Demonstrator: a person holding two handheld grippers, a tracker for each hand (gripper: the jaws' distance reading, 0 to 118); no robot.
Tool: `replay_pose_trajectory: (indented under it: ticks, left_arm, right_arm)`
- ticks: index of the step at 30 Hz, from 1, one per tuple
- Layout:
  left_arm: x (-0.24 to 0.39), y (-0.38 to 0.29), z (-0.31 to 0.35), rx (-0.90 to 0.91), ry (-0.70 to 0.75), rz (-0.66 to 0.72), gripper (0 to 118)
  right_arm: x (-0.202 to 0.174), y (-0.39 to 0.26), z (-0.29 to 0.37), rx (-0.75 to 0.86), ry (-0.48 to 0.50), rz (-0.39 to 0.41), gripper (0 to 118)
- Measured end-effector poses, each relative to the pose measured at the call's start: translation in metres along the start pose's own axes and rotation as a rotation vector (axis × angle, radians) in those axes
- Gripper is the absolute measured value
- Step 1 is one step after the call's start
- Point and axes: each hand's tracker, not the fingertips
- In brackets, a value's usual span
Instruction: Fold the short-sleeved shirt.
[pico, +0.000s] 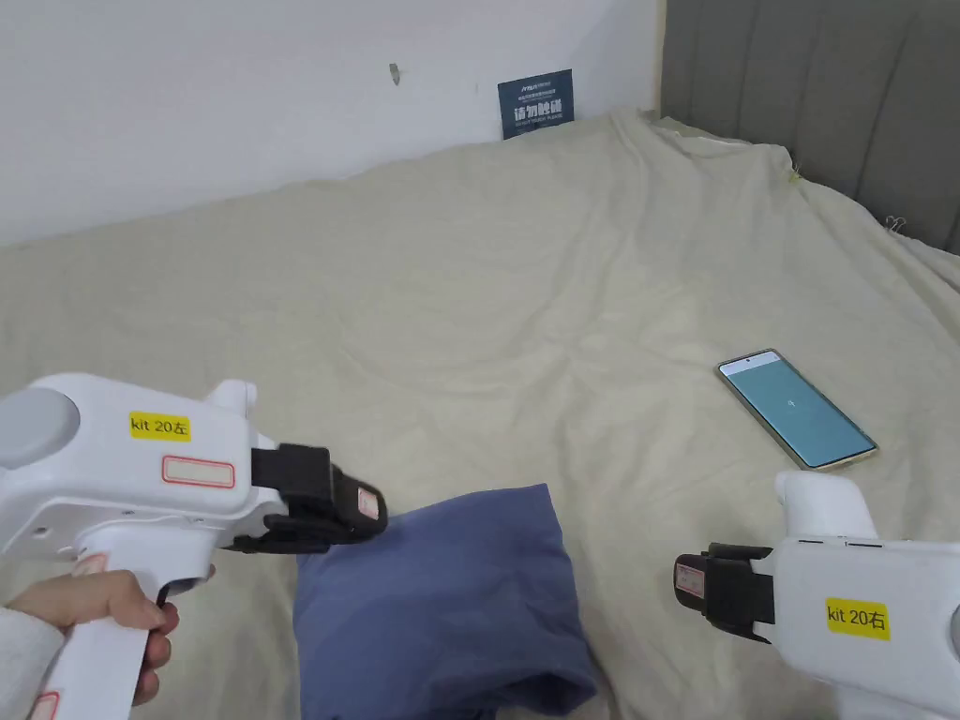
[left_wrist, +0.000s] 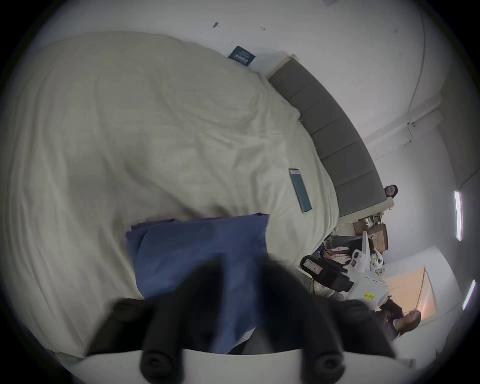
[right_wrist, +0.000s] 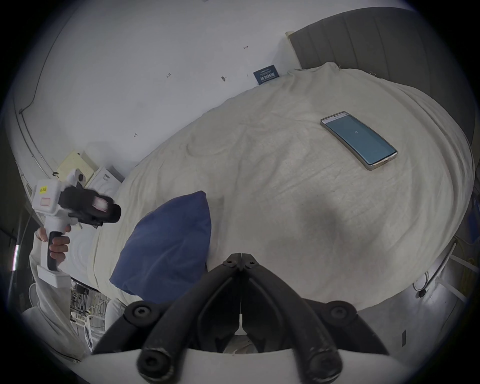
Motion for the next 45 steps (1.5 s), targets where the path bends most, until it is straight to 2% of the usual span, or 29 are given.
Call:
replay_pose_trajectory:
  ticks: [8,11,14,17,21,25,28,33,36,40,43,45]
  left_arm:
    - [0.014,-0.024,-0.063,-0.126,-0.021,-0.089,1]
    - [0.021,-0.027,-0.088,-0.159,0.038,-0.117,1]
    - [0.021,-0.029,-0.107,-0.178,-0.045,-0.044,1]
    - [0.033,-0.036,-0.131,-0.247,-0.002,-0.100,1]
    - [0.049,-0.049,-0.148,-0.287,-0.087,-0.106,1]
    - [0.061,-0.065,-0.163,-0.344,-0.089,-0.152,1]
    - [0.061,-0.068,-0.137,-0.316,-0.137,-0.182,1]
    - [0.034,-0.058,-0.047,-0.095,-0.208,-0.119,1]
    - [-0.004,-0.056,0.005,0.031,-0.192,-0.026,1]
    - [-0.062,-0.066,0.049,0.114,-0.133,0.111,1]
    - [-0.095,-0.081,0.064,0.145,-0.177,0.222,1]
    - [-0.105,-0.087,0.067,0.134,-0.161,0.222,1]
  right_arm:
    - [0.001,0.001,0.004,0.001,-0.009,0.019,0]
    - [0.009,0.001,0.006,0.008,-0.018,0.004,0]
    - [0.015,0.000,0.007,0.007,-0.022,-0.004,0]
    - [0.021,-0.001,0.006,0.001,-0.034,-0.011,0]
    - [0.025,-0.002,0.008,0.004,-0.031,-0.022,0]
    - [0.025,-0.001,0.011,0.009,-0.039,-0.023,0]
    - [0.019,0.001,0.018,0.015,-0.037,-0.007,0]
    - [-0.005,0.005,0.010,0.010,-0.016,0.046,0]
    - [-0.033,0.004,-0.005,-0.018,0.037,0.113,0]
    - [-0.078,0.001,-0.035,-0.052,0.093,0.204,0]
    - [-0.110,-0.005,-0.066,-0.076,0.154,0.220,0]
    - [-0.128,-0.011,-0.085,-0.074,0.157,0.239,0]
